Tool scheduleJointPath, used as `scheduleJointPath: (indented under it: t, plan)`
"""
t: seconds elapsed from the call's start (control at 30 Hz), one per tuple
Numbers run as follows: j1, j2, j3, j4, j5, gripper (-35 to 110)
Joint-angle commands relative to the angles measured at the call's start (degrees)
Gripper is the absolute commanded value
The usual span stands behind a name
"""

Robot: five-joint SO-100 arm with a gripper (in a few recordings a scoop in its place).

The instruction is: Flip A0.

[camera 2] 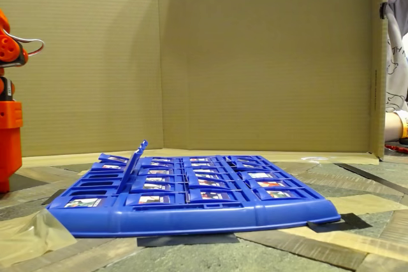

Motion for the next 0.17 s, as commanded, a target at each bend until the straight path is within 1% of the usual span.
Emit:
scheduleJointPath:
  t: [0.0, 0.13]
  plan:
    - [0.3, -0.2, 0.5, -0.3, -0.3, 0]
    - [0.3, -0.2, 0.5, -0.3, -0.4, 0]
